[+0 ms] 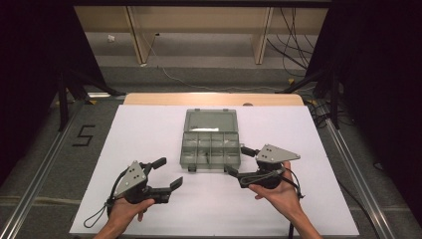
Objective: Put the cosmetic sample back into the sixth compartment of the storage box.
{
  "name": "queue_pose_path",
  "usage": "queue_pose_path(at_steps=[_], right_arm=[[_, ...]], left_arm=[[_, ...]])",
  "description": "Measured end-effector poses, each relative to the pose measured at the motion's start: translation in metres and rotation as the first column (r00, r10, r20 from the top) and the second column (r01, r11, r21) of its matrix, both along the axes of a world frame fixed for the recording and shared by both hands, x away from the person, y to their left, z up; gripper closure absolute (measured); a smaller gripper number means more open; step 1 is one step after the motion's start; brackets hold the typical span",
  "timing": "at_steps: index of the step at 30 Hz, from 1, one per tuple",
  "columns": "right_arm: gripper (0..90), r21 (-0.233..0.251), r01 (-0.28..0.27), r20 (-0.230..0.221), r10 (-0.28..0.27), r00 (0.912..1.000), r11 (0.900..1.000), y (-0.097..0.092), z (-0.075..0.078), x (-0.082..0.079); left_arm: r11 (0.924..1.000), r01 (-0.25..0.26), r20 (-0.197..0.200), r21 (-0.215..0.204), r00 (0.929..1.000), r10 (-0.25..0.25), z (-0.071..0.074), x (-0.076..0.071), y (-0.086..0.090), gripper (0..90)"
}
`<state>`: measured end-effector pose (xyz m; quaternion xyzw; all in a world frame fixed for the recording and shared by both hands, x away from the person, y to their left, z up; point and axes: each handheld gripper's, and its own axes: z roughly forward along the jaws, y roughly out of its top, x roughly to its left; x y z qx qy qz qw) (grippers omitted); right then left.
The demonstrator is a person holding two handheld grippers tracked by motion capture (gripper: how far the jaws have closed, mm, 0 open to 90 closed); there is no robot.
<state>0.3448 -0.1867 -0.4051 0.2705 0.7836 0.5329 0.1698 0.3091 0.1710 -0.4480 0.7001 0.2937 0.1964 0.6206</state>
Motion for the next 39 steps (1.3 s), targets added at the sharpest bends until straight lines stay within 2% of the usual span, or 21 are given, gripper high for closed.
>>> queue_pose_path(at_steps=[1, 4, 7, 9, 10, 12, 14, 20, 21, 22, 23, 24, 27, 28, 29, 32, 33, 34, 38, 39], right_arm=[[21.9, 0.011, -0.001, 0.019, 0.001, 0.9998, 0.9999, -0.001, -0.001, 0.0], [21.9, 0.009, 0.0, 0.0, 0.0, 1.0, 1.0, -0.004, -0.001, -0.002], [21.8, 0.018, 0.007, 0.023, -0.007, 0.9997, 0.9998, -0.009, -0.002, -0.005], [21.7, 0.016, 0.02, 0.009, -0.02, 0.9998, 0.9997, -0.012, -0.003, -0.007], [21.7, 0.03, 0.02, 0.028, -0.021, 0.9994, 0.9994, -0.012, -0.004, -0.007], [21.7, 0.038, 0.019, 0.002, -0.02, 0.9998, 0.9991, -0.015, -0.006, -0.009], [21.7, 0.029, 0.024, 0.014, -0.025, 0.9996, 0.9993, -0.018, -0.006, -0.011], [21.5, 0.044, 0.034, 0.011, -0.034, 0.9994, 0.9985, -0.023, -0.008, -0.017], [21.2, 0.042, 0.031, 0.028, -0.032, 0.9991, 0.9986, -0.024, -0.008, -0.017], [20.8, 0.046, 0.028, 0.006, -0.028, 0.9996, 0.9986, -0.024, -0.008, -0.018], [20.5, 0.055, 0.024, 0.004, -0.024, 0.9997, 0.9982, -0.024, -0.008, -0.019], [20.3, 0.044, 0.032, 0.027, -0.033, 0.9991, 0.9985, -0.026, -0.008, -0.019], [19.0, 0.048, 0.032, 0.01, -0.033, 0.9994, 0.9983, -0.027, -0.01, -0.021], [18.7, 0.063, 0.031, 0.013, -0.032, 0.9994, 0.9975, -0.026, -0.011, -0.022], [17.4, 0.059, 0.036, 0.022, -0.038, 0.999, 0.9976, -0.027, -0.012, -0.022], [16.8, 0.047, 0.035, -0.01, -0.034, 0.9994, 0.9983, -0.027, -0.013, -0.025], [16.8, 0.046, 0.034, 0.009, -0.034, 0.9994, 0.9984, -0.028, -0.014, -0.025], [16.8, 0.049, 0.043, 0.01, -0.043, 0.999, 0.9979, -0.028, -0.015, -0.026], [16.8, 0.051, 0.049, -0.01, -0.048, 0.9988, 0.9975, -0.029, -0.019, -0.029], [16.8, 0.056, 0.041, -0.014, -0.04, 0.9991, 0.9976, -0.029, -0.02, -0.029]], left_arm=[[1.0, -0.002, -0.001, -0.001, 1.0, 0.002, 0.0, 0.0, 0.0, 15.6], [0.9999, 0.004, 0.004, -0.01, 1.0, -0.004, 0.0, 0.0, 0.0, 15.6], [1.0, -0.004, -0.003, -0.003, 1.0, 0.004, 0.0, 0.0, 0.001, 15.6], [1.0, 0.004, 0.005, -0.008, 1.0, -0.004, 0.0, 0.0, 0.0, 15.6], [1.0, 0.002, 0.005, -0.006, 1.0, -0.002, 0.0, 0.0, 0.0, 15.6], [1.0, -0.001, 0.002, -0.005, 1.0, 0.001, 0.0, 0.0, 0.001, 15.6], [1.0, -0.004, -0.001, 0.002, 1.0, 0.004, 0.0, 0.0, 0.001, 15.6], [1.0, -0.005, -0.001, 0.003, 1.0, 0.005, 0.0, 0.0, 0.001, 15.6], [1.0, -0.005, -0.001, 0.003, 1.0, 0.005, 0.0, 0.0, 0.001, 15.6], [1.0, -0.005, -0.001, 0.003, 1.0, 0.005, 0.0, 0.0, 0.001, 15.6], [1.0, -0.001, 0.002, -0.006, 1.0, 0.001, 0.0, 0.0, 0.001, 15.5], [1.0, 0.0, 0.002, -0.007, 1.0, 0.0, -0.001, 0.0, 0.001, 15.6], [1.0, -0.003, 0.002, -0.003, 1.0, 0.003, 0.0, 0.0, 0.001, 15.6], [1.0, -0.006, 0.0, 0.001, 1.0, 0.006, 0.0, 0.0, 0.001, 15.6], [1.0, -0.007, 0.0, 0.001, 1.0, 0.007, 0.0, 0.0, 0.002, 15.6], [1.0, -0.006, -0.002, 0.002, 1.0, 0.006, 0.0, 0.0, 0.001, 15.6], [1.0, -0.006, -0.002, 0.002, 1.0, 0.006, 0.0, 0.0, 0.001, 15.6], [1.0, -0.002, 0.002, -0.005, 1.0, 0.002, -0.001, 0.0, 0.001, 15.6], [1.0, -0.006, -0.002, 0.002, 1.0, 0.006, 0.0, 0.0, 0.001, 15.6], [1.0, 0.0, 0.003, -0.007, 1.0, 0.0, -0.001, 0.0, 0.001, 15.6]])
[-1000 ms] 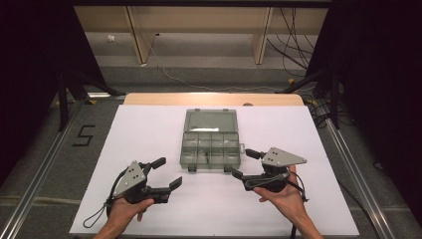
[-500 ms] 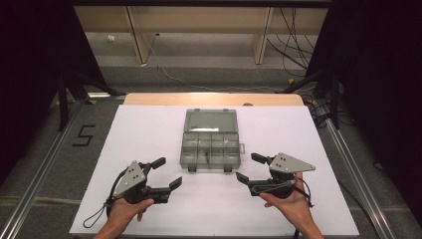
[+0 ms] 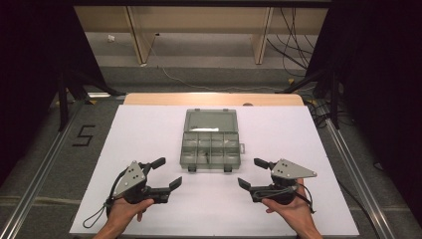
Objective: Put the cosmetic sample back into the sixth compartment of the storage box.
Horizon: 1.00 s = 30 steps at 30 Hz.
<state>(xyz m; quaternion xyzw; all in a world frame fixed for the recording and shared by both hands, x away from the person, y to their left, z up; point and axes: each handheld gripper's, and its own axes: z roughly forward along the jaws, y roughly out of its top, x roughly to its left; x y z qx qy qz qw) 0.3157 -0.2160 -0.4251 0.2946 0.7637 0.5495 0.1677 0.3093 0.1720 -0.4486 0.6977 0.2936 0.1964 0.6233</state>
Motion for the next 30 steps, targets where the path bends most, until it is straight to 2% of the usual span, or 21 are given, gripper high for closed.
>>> queue_pose_path(at_steps=[1, 2, 4, 6, 9, 10, 11, 13, 14, 16, 17, 19, 22, 26, 27, 28, 30], right_arm=[[16.8, 0.003, 0.0, 0.011, 0.0, 0.9999, 1.0, 0.0, -0.001, 0.0], [16.8, -0.014, 0.009, 0.018, -0.009, 0.9998, 0.9999, -0.002, -0.001, 0.0], [16.8, -0.014, 0.005, -0.011, -0.005, 0.9999, 0.9999, -0.003, -0.003, -0.002], [16.8, -0.003, 0.008, 0.009, -0.008, 0.9999, 1.0, -0.003, -0.005, -0.001], [16.8, -0.012, 0.006, -0.017, -0.007, 0.9998, 0.9999, -0.005, -0.007, -0.004], [16.8, 0.003, 0.003, -0.013, -0.003, 0.9999, 1.0, -0.005, -0.008, -0.004], [16.8, -0.003, 0.005, -0.018, -0.005, 0.9998, 1.0, -0.006, -0.009, -0.004], [16.8, -0.012, 0.021, 0.004, -0.021, 0.9998, 0.9997, -0.006, -0.011, -0.005], [16.8, -0.021, 0.017, -0.015, -0.017, 0.9997, 0.9996, -0.007, -0.012, -0.006], [16.8, -0.022, 0.011, -0.027, -0.012, 0.9996, 0.9997, -0.006, -0.013, -0.008], [16.8, -0.026, 0.018, -0.008, -0.019, 0.9998, 0.9995, -0.007, -0.014, -0.008], [16.8, -0.025, 0.003, -0.033, -0.004, 0.9994, 0.9997, -0.007, -0.013, -0.011], [16.7, -0.026, 0.004, -0.021, -0.005, 0.9998, 0.9997, -0.008, -0.014, -0.012], [16.7, -0.024, 0.015, -0.028, -0.016, 0.9995, 0.9996, -0.01, -0.014, -0.014], [16.7, -0.006, 0.017, -0.022, -0.017, 0.9996, 0.9998, -0.01, -0.016, -0.013], [16.7, -0.025, 0.018, -0.032, -0.019, 0.9993, 0.9995, -0.012, -0.015, -0.013], [16.7, -0.023, 0.016, -0.04, -0.017, 0.9991, 0.9996, -0.012, -0.014, -0.013]], left_arm=[[1.0, -0.001, -0.001, 0.001, 1.0, 0.001, 0.0, 0.0, 0.0, 15.6], [1.0, -0.001, -0.001, 0.001, 1.0, 0.001, 0.0, 0.0, 0.0, 15.6], [0.9999, -0.006, -0.005, 0.012, 1.0, 0.006, 0.0, 0.0, 0.0, 15.6], [0.9999, -0.006, -0.004, 0.011, 1.0, 0.006, 0.0, -0.001, 0.0, 15.6], [0.9999, -0.007, -0.005, 0.011, 1.0, 0.007, 0.0, -0.001, 0.0, 15.6], [0.9999, -0.007, -0.005, 0.011, 1.0, 0.007, 0.0, -0.001, 0.0, 15.6], [1.0, -0.001, 0.0, 0.0, 1.0, 0.001, 0.0, -0.001, 0.0, 15.6], [0.9999, -0.005, -0.002, 0.01, 1.0, 0.005, 0.0, -0.002, 0.001, 15.6], [0.9999, -0.005, -0.002, 0.009, 1.0, 0.005, 0.0, -0.002, 0.001, 15.6], [0.9999, -0.004, -0.002, 0.009, 1.0, 0.004, 0.0, -0.002, 0.001, 15.6], [0.9999, -0.004, -0.002, 0.01, 1.0, 0.004, 0.0, -0.002, 0.001, 15.6], [1.0, -0.004, -0.003, 0.009, 1.0, 0.004, 0.0, -0.002, 0.001, 15.6], [0.9999, -0.003, -0.002, 0.01, 1.0, 0.003, 0.0, -0.002, 0.0, 15.6], [0.9999, -0.004, -0.003, 0.009, 1.0, 0.004, 0.0, -0.002, 0.0, 15.6], [1.0, 0.002, 0.0, 0.002, 1.0, -0.002, 0.0, -0.001, -0.001, 15.6], [1.0, 0.003, 0.001, 0.002, 1.0, -0.003, 0.0, -0.001, -0.001, 15.6], [1.0, 0.004, 0.001, 0.001, 1.0, -0.004, 0.0, -0.001, -0.001, 15.6]])
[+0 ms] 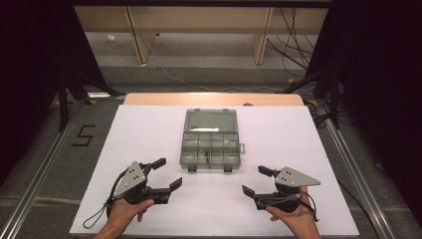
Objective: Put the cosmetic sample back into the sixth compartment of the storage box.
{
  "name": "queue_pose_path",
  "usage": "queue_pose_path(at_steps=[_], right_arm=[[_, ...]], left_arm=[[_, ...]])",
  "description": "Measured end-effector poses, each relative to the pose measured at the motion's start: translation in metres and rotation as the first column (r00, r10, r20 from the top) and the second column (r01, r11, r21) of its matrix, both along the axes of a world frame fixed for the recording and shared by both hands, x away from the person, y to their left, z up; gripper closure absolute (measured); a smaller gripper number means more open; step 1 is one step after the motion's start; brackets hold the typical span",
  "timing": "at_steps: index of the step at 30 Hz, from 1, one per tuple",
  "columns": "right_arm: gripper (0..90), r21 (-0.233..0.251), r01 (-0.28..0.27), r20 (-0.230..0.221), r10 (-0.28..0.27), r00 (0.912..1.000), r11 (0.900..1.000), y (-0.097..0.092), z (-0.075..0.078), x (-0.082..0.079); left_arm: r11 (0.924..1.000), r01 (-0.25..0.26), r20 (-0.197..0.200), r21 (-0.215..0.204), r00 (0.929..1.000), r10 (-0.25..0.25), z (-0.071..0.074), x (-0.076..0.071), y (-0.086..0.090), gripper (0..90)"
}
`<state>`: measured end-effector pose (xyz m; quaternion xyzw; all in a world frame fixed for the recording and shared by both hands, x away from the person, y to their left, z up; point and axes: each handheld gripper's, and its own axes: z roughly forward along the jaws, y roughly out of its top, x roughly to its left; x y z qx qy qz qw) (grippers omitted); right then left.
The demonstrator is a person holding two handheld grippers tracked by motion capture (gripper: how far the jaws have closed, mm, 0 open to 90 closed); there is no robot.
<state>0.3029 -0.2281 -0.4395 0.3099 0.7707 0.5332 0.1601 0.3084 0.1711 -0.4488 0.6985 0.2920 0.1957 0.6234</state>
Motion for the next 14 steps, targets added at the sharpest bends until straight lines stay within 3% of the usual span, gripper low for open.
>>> queue_pose_path(at_steps=[3, 6, 9, 14], right_arm=[[16.7, -0.024, 0.007, 0.006, -0.006, 1.0, 0.9997, -0.0003, 0.0, 0.0001], [16.7, -0.001, 0.012, 0.026, -0.012, 0.9996, 0.9999, 0.0013, -0.0022, 0.0014], [16.7, -0.01, 0.015, 0.031, -0.015, 0.9994, 0.9998, -0.0004, -0.0016, 0.0021], [16.7, 0.003, 0.008, 0.023, -0.008, 0.9997, 1.0, -0.0002, -0.0022, 0.0027]], left_arm=[[1.0, -0.005, -0.003, 0.008, 1.0, 0.005, 0.0003, -0.0003, 0.0001, 15.6], [1.0, -0.004, -0.003, 0.008, 1.0, 0.004, 0.0004, -0.0004, 0.0, 15.6], [1.0, -0.004, -0.004, 0.009, 1.0, 0.004, 0.0003, -0.0002, 0.0, 15.6], [0.9999, -0.004, -0.004, 0.01, 1.0, 0.004, 0.0002, -0.0001, -0.0001, 15.6]])
